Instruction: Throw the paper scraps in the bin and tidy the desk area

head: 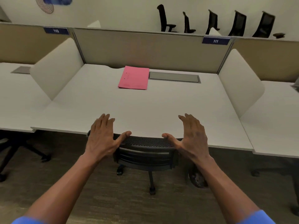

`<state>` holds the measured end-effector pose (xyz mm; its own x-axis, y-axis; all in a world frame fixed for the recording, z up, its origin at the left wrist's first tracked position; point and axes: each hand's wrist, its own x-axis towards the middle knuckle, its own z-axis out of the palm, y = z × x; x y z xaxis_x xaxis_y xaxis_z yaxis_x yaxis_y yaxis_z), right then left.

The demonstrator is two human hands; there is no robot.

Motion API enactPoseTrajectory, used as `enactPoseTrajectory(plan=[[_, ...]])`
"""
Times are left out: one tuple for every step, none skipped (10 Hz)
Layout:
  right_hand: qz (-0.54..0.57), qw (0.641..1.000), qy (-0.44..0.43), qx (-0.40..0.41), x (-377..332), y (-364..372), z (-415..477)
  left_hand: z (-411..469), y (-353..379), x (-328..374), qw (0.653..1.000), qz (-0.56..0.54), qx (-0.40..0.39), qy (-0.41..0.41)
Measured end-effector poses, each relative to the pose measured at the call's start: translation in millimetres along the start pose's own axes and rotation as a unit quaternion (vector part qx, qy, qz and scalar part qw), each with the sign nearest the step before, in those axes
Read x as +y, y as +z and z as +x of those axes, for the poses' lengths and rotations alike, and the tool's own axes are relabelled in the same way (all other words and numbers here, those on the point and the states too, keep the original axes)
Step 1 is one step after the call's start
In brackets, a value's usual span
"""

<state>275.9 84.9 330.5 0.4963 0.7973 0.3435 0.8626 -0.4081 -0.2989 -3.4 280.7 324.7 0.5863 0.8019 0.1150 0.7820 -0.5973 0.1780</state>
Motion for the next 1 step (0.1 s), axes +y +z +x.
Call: enactPoseTrajectory(plan=[[0.012,1.000,0.006,-0.008,-5.8,-17.8,16.6,14.7,-32.8,8.8,1.000,-0.012,0.022,0.004]])
